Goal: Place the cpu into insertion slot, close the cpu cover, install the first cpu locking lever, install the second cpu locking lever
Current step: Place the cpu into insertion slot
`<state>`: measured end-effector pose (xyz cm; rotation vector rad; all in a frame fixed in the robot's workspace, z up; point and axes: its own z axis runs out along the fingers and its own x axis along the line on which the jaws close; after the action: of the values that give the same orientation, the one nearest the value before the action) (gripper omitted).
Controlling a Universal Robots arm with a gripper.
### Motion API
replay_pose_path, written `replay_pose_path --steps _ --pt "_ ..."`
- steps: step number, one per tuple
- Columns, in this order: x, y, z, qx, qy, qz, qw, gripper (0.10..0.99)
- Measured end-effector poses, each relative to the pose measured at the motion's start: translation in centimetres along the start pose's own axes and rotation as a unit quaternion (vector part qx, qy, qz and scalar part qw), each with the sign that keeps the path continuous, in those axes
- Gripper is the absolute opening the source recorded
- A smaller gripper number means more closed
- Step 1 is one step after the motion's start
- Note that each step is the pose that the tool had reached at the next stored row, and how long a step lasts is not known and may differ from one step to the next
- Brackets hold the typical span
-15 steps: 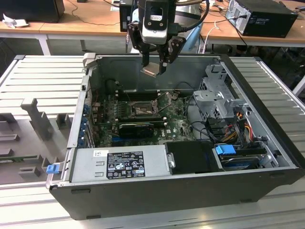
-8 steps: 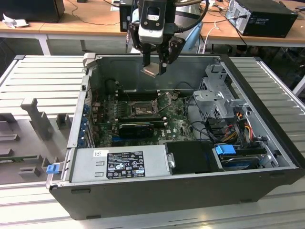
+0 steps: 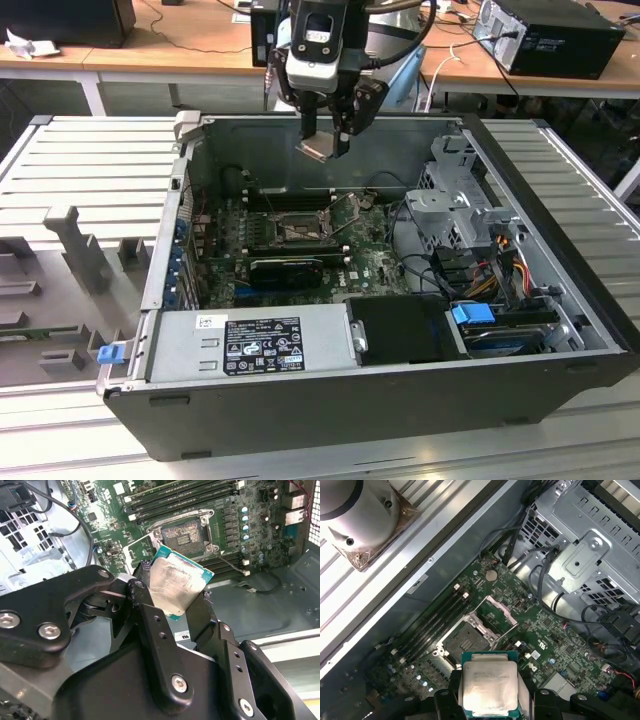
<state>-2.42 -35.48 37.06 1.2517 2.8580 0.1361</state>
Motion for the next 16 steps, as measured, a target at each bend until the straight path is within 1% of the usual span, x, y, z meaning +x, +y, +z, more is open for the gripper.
replay_pose_path --steps 3,5,10,14,16 --pt "0.0 0.0 0.0 -0.0002 -0.0009 0.01 0.9999 0.529" --pt "0.0 0.0 0.01 -0.0004 -0.002 0.023 0.9997 0.529" --pt "0.0 0.0 0.03 -0.0007 -0.0035 0.04 0.9992 0.529" --pt "0.0 0.0 0.04 -0.0011 -0.0052 0.06 0.9982 0.529" --pt "0.0 -0.01 0.05 -0.0011 -0.0057 0.065 0.9979 0.529"
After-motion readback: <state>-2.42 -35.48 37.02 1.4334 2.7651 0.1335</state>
